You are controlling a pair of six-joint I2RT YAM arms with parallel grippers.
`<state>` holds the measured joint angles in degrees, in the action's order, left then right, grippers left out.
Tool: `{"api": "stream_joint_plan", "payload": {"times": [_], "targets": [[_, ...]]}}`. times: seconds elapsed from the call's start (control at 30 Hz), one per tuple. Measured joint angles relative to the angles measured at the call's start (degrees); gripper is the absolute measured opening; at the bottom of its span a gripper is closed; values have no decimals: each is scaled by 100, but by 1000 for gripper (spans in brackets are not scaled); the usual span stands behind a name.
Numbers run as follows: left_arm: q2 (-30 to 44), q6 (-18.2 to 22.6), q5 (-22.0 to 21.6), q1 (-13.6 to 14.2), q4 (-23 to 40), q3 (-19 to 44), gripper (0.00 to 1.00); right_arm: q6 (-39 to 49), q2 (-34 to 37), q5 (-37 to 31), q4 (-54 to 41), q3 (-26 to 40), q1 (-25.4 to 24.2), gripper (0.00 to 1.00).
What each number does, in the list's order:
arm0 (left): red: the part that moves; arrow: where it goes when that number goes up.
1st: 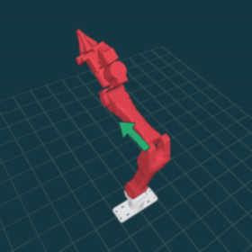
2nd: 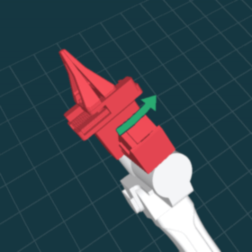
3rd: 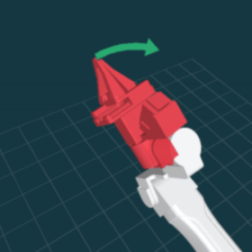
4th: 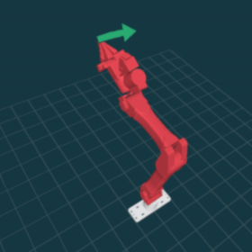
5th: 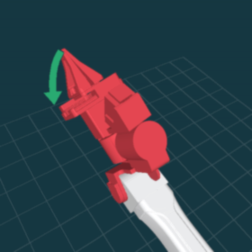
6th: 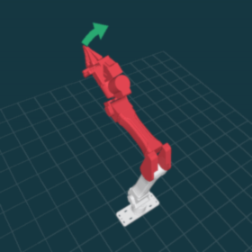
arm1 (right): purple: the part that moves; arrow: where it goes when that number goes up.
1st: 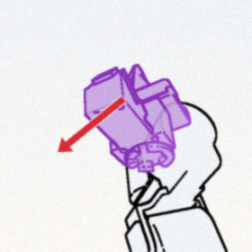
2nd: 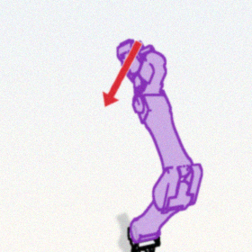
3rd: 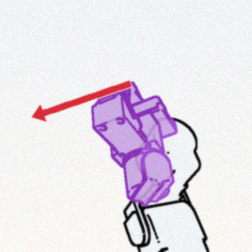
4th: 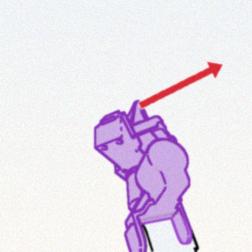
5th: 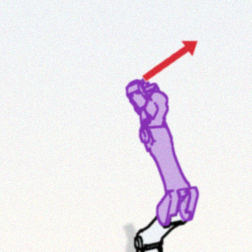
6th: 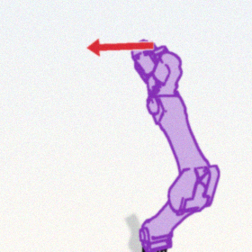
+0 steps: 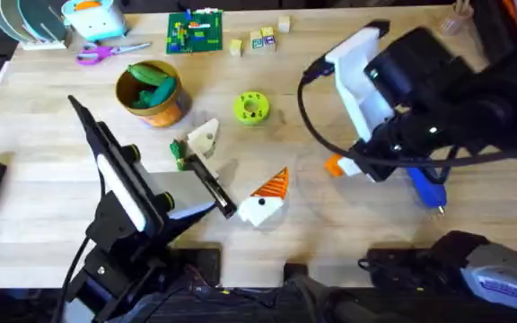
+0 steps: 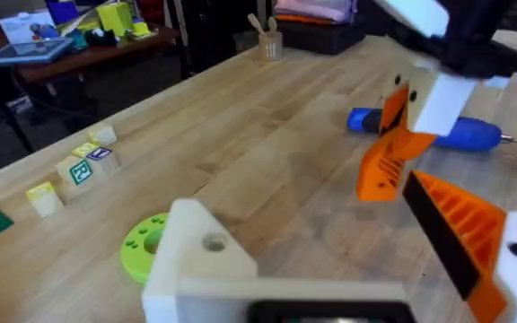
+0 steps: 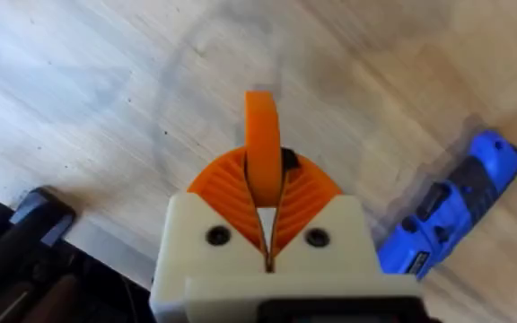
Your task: Pick up the gripper from the table and insert it into the empty holder that is missing its gripper. Then pick up a screw, insert it into the mounting hole, and use the screwdriver to tighten it. Finally, clean up the table by picking up the vegetable and placing it into the bucket.
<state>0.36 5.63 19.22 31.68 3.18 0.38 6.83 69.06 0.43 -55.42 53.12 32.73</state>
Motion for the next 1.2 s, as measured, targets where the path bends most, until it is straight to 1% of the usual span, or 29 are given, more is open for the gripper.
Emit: {"api": "stream_joint_plan", "payload": {"times": [0.1, 0.17, 0.23, 0.3, 0.37, 0.47, 0.57, 0.7, 0.77, 0.9, 1.0, 1.1, 1.2], "targets": [[0, 0, 0, 0, 0, 0, 992, 97, -277, 4, 161, 248, -75, 11], [0, -1, 0, 1, 0, -1, 992, 123, -465, 69, 571, 316, -263, 11], [0, 0, 0, 0, 0, 0, 992, 127, -514, 374, 1054, 339, -561, 10], [0, 0, 0, 0, 1, 0, 992, 43, -417, 1012, 1618, 342, -894, 9], [0, 0, 0, 2, 0, 0, 992, -123, -204, 1819, 2127, 342, -1191, 9], [2, 0, 2, 0, 0, 0, 992, -518, 215, 2957, 2481, 342, -1449, 9], [0, -2, 11, 0, 0, 0, 992, -938, 634, 3977, 2538, 342, -1517, 9], [0, -17, 97, 0, -4, -1, 992, -1251, 1111, 5286, 2542, 342, -1513, 9], [0, -140, 120, 2, -4, 0, 992, -1331, 1305, 5814, 2542, 342, -1510, 9], [2, -412, 160, 0, -7, -2, 992, -1422, 1658, 6613, 2548, 342, -1510, 9], [0, -528, 184, 0, -9, 0, 992, -1462, 1896, 7068, 2587, 342, -1510, 9], [0, -599, 195, 0, -9, 0, 992, -1660, 2116, 7369, 2784, 342, -1487, 9], [0, -630, 201, 0, -9, 0, 992, -1993, 2322, 7565, 3220, 342, -1420, 9]]}}
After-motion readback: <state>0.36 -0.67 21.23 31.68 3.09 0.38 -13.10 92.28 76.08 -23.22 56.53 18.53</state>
